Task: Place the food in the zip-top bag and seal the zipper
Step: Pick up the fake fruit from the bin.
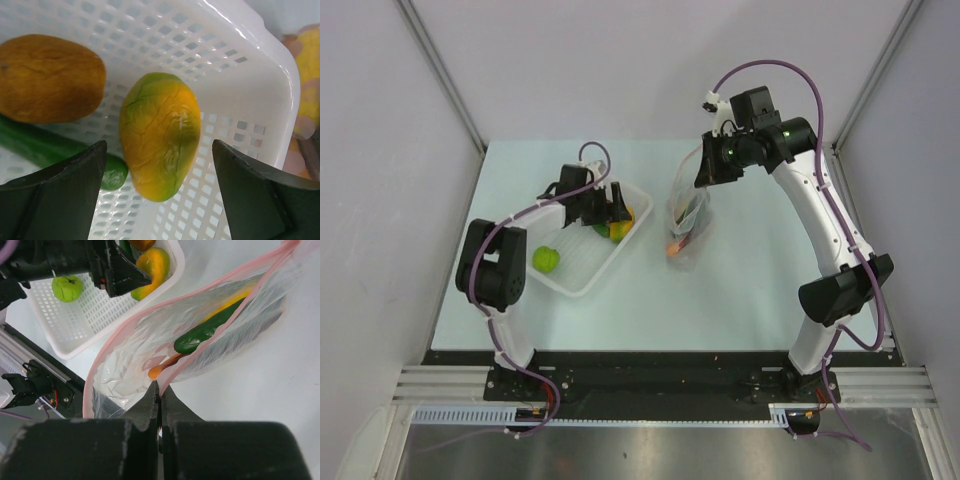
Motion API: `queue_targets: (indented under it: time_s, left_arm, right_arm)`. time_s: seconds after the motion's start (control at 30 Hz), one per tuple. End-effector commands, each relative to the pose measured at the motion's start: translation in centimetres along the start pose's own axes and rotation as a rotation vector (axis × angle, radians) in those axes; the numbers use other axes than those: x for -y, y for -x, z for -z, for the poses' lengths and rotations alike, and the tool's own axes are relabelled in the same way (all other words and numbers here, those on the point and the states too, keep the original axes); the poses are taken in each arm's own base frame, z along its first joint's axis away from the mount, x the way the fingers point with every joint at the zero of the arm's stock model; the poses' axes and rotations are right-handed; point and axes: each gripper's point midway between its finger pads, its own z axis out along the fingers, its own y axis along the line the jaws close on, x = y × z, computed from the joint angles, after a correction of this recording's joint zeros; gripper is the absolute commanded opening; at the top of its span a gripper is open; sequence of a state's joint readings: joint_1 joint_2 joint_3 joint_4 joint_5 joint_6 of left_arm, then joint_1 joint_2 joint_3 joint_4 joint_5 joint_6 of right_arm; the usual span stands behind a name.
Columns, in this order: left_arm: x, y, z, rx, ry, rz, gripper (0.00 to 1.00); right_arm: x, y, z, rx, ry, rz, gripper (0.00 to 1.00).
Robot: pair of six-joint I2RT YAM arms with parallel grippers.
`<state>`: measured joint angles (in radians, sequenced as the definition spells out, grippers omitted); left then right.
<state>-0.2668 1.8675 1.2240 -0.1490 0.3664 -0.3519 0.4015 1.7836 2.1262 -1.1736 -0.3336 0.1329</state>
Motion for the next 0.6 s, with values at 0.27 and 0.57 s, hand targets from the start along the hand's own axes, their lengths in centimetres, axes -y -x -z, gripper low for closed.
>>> queue_targets:
  time_s: [0.27, 0.57]
  left_arm:
    - [0.6, 2.8, -0.9, 0.042, 0.037, -0.081, 0.74]
    - [11.7, 11.1, 12.5, 0.496, -0.246, -0.299, 0.59]
  right_arm:
    - [-0.6, 1.1, 0.9, 0.046, 0.034, 0.023, 0.0]
    - [-1.8, 1.2, 0.9, 0.028, 0.151, -0.041, 0.0]
